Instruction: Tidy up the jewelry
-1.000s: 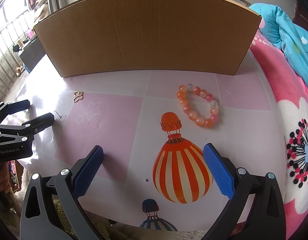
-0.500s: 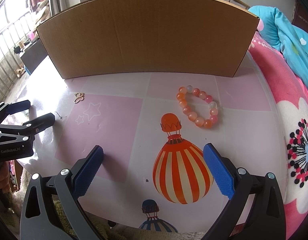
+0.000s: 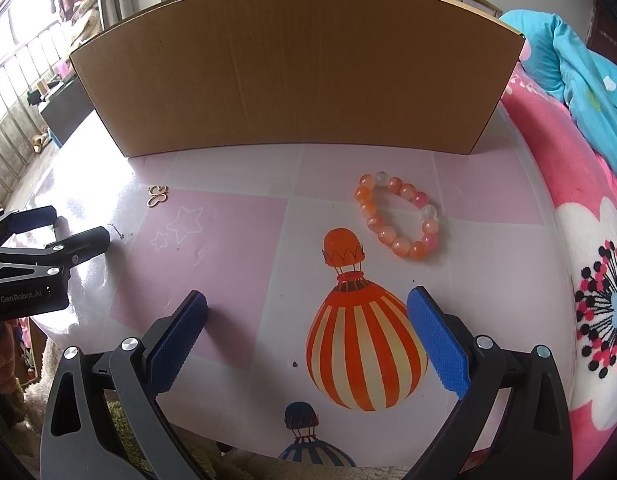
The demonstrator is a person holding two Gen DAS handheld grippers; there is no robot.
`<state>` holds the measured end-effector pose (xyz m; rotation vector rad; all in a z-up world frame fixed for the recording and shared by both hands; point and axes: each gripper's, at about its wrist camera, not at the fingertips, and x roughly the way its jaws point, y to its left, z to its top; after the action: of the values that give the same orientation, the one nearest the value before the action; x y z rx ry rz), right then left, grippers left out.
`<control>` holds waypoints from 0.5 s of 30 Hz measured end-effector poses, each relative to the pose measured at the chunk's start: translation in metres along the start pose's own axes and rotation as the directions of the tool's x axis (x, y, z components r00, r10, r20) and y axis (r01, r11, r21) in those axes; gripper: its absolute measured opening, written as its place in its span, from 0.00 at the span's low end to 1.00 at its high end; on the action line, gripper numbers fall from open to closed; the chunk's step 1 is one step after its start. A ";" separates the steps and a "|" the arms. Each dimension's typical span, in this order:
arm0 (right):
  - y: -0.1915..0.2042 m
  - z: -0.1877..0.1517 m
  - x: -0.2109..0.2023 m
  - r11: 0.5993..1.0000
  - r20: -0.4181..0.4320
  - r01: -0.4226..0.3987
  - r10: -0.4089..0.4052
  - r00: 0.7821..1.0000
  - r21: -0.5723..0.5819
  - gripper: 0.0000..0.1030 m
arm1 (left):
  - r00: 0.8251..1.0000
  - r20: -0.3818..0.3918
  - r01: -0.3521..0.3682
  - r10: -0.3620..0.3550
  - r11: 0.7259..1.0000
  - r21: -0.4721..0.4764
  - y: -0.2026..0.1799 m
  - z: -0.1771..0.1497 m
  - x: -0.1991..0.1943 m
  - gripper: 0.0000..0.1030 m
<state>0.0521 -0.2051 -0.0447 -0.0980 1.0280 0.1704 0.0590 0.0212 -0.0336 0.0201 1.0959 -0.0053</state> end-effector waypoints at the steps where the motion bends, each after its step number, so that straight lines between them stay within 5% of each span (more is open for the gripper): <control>1: 0.000 0.001 0.000 1.000 -0.003 0.000 0.000 1.000 0.001 0.94 | 1.000 -0.004 -0.004 0.004 1.000 -0.004 0.000 0.000 0.000 0.93; 15: 0.000 0.002 0.003 1.000 -0.013 0.002 -0.002 1.000 0.003 0.94 | 1.000 -0.020 -0.019 0.019 1.000 -0.014 -0.002 0.000 -0.002 0.93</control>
<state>0.0559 -0.2046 -0.0463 -0.0969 1.0413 0.1665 0.0580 0.0195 -0.0324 0.0176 1.1155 0.0200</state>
